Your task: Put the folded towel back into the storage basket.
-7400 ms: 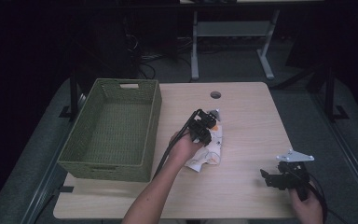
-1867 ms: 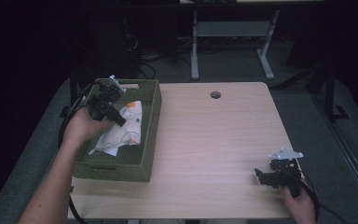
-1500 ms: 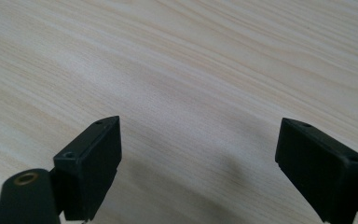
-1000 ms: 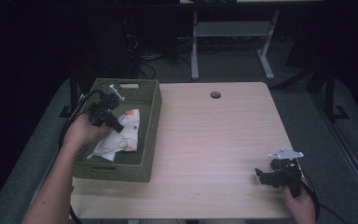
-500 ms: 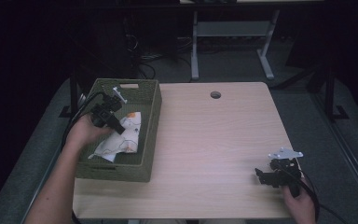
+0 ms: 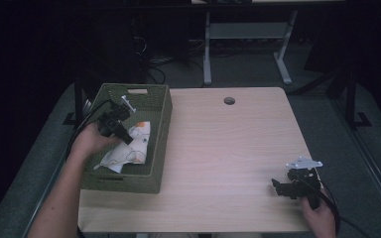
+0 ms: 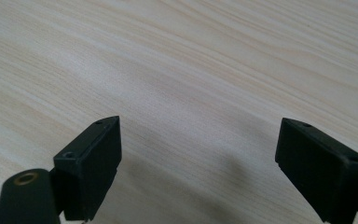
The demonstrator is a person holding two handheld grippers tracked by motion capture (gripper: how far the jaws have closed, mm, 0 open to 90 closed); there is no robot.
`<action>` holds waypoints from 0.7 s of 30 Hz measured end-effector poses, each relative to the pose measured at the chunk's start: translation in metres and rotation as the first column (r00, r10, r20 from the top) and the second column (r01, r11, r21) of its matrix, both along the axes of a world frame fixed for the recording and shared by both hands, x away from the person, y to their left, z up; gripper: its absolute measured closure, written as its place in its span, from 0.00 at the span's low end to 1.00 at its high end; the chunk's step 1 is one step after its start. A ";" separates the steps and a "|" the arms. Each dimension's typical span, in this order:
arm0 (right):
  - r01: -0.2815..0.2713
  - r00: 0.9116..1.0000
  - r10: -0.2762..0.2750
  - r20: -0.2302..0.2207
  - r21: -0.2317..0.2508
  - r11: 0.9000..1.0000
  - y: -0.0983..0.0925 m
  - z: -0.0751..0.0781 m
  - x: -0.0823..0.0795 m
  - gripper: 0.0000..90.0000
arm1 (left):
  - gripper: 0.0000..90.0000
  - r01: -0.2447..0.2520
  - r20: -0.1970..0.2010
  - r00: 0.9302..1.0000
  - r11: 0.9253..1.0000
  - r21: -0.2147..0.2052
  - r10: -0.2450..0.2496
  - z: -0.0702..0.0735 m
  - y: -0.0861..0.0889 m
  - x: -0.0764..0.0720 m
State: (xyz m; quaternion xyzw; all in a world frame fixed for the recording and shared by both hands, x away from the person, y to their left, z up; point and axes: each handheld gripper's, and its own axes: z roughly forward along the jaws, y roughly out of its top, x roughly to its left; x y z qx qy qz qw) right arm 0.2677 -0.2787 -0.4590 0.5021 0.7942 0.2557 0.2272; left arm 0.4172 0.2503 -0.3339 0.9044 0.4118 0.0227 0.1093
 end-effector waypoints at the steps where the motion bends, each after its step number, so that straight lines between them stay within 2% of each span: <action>1: 0.000 1.000 0.000 0.000 0.000 1.000 0.000 0.000 0.000 0.16 | 0.91 0.004 0.001 1.000 1.000 0.004 -0.004 -0.001 0.000 0.000; 6: -0.002 1.000 0.002 -0.003 -0.002 1.000 0.001 -0.001 0.001 0.16 | 0.91 0.012 0.011 1.000 1.000 0.000 -0.012 -0.001 0.003 0.002; 11: 0.000 1.000 0.000 -0.005 0.000 1.000 0.000 -0.001 0.001 0.16 | 0.90 0.050 0.018 0.999 0.999 0.009 -0.050 -0.003 0.000 0.004; 13: 0.000 1.000 0.000 -0.007 0.001 1.000 0.000 -0.001 0.001 0.16 | 0.89 0.067 0.066 0.995 0.997 0.049 -0.070 -0.004 -0.003 0.003; 14: 0.000 1.000 0.000 -0.007 0.001 1.000 0.000 -0.001 0.001 0.16 | 0.85 0.067 0.066 0.995 0.997 0.049 -0.070 -0.004 -0.003 0.003; 15: -0.001 1.000 0.001 -0.008 0.000 1.000 0.001 -0.001 0.001 0.16 | 0.75 0.045 0.096 0.994 0.997 0.069 -0.051 -0.005 -0.003 0.005; 18: -0.002 1.000 0.002 -0.007 -0.001 1.000 0.001 -0.001 0.001 0.16 | 0.67 0.030 0.082 0.996 0.998 0.063 -0.035 -0.006 -0.002 0.007; 21: 0.001 1.000 -0.001 -0.007 0.000 1.000 -0.001 -0.001 0.001 0.16 | 0.67 0.003 0.079 0.997 0.999 0.043 -0.006 -0.005 -0.002 0.007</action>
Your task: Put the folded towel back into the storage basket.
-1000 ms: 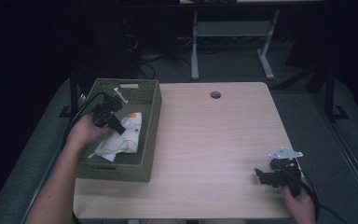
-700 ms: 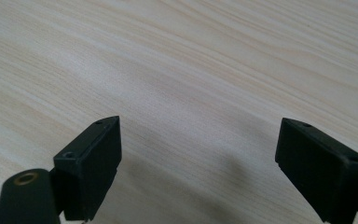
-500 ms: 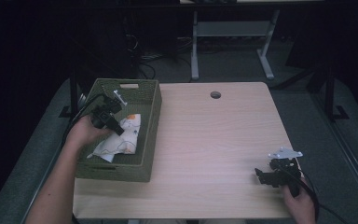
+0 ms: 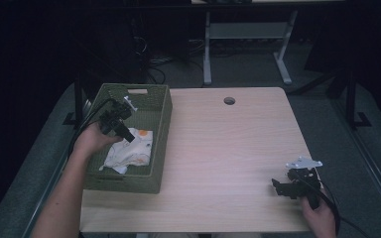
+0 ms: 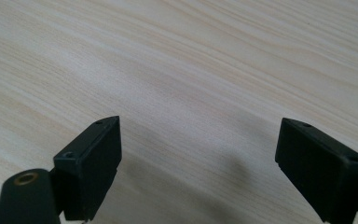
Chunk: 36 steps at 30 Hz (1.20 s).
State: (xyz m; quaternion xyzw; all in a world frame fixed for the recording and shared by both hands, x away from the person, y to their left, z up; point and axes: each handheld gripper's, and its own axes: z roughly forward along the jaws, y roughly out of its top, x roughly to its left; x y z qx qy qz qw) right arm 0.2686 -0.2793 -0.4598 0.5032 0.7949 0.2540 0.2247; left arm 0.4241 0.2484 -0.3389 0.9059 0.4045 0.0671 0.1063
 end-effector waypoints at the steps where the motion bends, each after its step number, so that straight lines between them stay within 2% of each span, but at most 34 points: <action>1: 0.000 1.000 0.000 0.000 -0.001 1.000 0.000 0.000 0.000 0.16 | 0.67 0.002 -0.009 1.000 1.000 0.002 -0.002 0.001 0.001 0.000; 5: -0.005 1.000 0.005 0.000 -0.002 1.000 0.001 0.000 0.000 0.16 | 0.67 -0.010 -0.005 1.000 1.000 -0.006 0.010 0.001 0.001 -0.001; 6: -0.005 1.000 0.005 0.000 -0.002 1.000 0.001 0.000 0.000 0.16 | 0.67 -0.017 -0.011 1.000 1.000 -0.019 0.016 0.001 0.002 -0.001; 31: -0.004 1.000 0.004 0.002 0.001 1.000 0.003 0.001 -0.001 0.16 | 0.68 -0.038 -0.024 0.999 0.999 -0.029 0.037 -0.009 0.010 -0.002; 36: -0.006 1.000 0.006 0.001 -0.002 1.000 0.003 0.000 -0.001 0.16 | 0.69 -0.044 -0.039 0.998 0.999 -0.032 0.043 -0.013 0.011 -0.001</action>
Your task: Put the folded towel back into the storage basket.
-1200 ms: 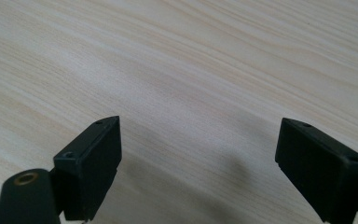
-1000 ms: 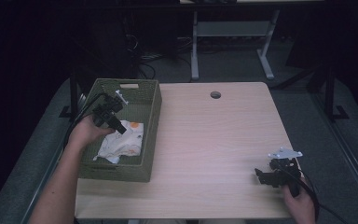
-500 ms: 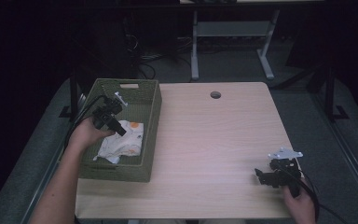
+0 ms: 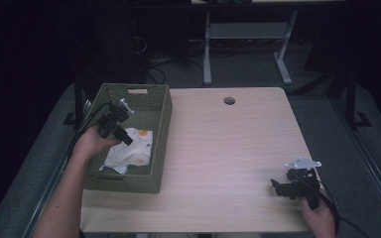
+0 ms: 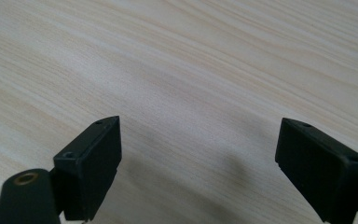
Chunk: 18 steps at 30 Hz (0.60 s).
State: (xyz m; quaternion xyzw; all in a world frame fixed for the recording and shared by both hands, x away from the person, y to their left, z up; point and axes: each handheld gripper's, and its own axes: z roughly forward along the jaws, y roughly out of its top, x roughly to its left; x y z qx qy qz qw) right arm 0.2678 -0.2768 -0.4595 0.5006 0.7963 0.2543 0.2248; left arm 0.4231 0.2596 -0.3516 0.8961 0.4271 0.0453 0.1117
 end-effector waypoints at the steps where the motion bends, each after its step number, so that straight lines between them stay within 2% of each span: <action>1: 0.000 1.000 0.000 0.000 0.000 1.000 0.000 0.000 0.000 0.16 | 0.69 0.000 0.000 1.000 1.000 0.000 0.000 0.000 0.000 0.000; 9: -0.003 1.000 0.003 -0.001 -0.004 1.000 0.001 0.001 -0.001 0.16 | 0.69 0.011 0.005 1.000 1.000 -0.005 -0.011 0.004 -0.006 -0.004; 18: -0.004 1.000 0.004 0.005 0.000 1.000 0.001 0.002 -0.001 0.16 | 0.67 0.041 0.033 0.999 0.999 -0.013 -0.041 0.024 -0.025 -0.010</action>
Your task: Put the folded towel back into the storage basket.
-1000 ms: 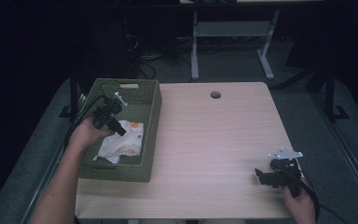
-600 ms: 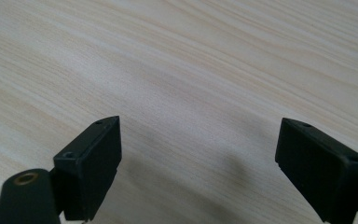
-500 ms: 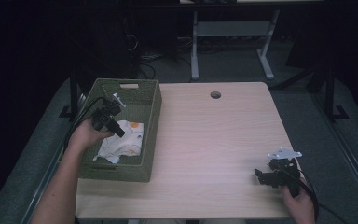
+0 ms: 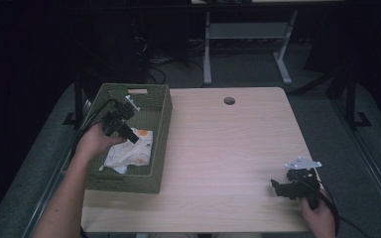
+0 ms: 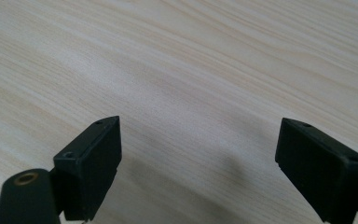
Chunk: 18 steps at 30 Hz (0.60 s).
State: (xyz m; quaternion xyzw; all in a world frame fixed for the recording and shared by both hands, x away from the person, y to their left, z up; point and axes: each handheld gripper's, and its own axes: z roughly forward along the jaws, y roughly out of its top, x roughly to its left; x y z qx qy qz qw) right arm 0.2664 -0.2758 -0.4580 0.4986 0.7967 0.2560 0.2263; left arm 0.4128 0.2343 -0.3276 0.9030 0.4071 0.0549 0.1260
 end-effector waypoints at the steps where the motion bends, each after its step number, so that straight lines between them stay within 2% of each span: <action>1: 0.000 1.000 0.000 0.000 0.000 1.000 0.000 0.000 0.000 0.16 | 0.67 0.006 0.002 1.000 1.000 -0.001 -0.006 0.002 -0.002 -0.001; 18: -0.007 1.000 0.007 0.000 0.002 1.000 0.000 0.001 -0.001 0.16 | 0.66 0.058 0.037 0.998 0.998 -0.008 -0.057 0.027 -0.035 -0.011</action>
